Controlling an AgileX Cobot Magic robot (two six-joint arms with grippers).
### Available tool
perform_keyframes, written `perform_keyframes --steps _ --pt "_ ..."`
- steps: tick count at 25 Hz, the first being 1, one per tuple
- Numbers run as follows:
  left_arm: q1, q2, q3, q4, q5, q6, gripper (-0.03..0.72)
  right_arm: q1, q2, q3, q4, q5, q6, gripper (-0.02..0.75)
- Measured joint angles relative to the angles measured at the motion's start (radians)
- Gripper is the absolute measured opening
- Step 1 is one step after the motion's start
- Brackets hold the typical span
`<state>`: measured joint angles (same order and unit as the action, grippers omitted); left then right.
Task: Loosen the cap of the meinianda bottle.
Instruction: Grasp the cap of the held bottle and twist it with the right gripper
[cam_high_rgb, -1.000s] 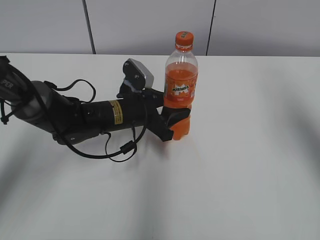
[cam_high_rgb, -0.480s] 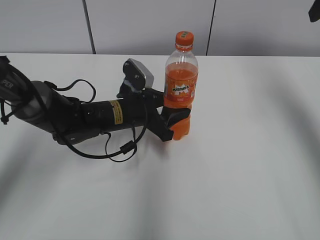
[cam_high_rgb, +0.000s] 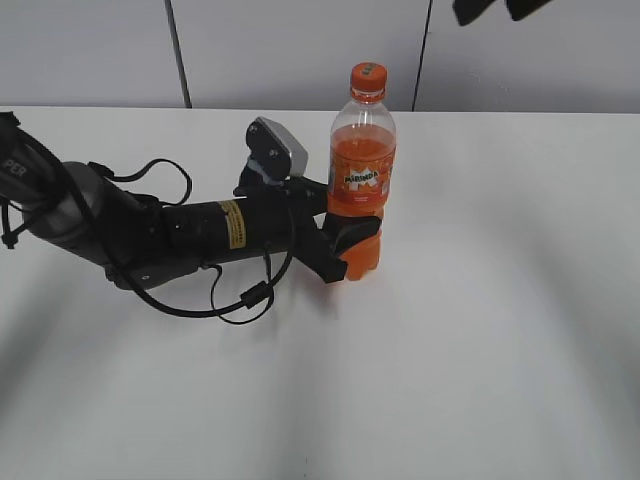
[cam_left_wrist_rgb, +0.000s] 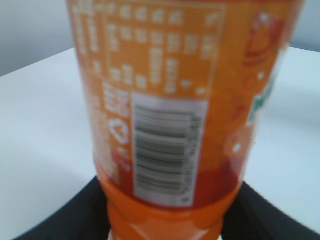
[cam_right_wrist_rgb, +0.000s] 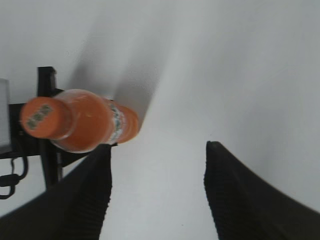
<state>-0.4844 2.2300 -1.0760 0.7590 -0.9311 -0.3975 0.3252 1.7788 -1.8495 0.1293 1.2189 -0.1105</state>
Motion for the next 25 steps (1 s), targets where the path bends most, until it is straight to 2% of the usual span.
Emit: perform_keyframes --steps 4,8,25 --pt "0.0 0.0 0.0 0.0 0.0 0.0 0.373 0.104 0.034 -0.065 0.0 0.0 0.01 0.44" --pt "0.0 0.0 0.0 0.0 0.0 0.0 0.373 0.164 0.069 -0.095 -0.004 0.0 0.03 0.44" --pt "0.0 0.0 0.0 0.0 0.0 0.0 0.373 0.173 0.167 -0.1 0.037 0.0 0.053 0.44"
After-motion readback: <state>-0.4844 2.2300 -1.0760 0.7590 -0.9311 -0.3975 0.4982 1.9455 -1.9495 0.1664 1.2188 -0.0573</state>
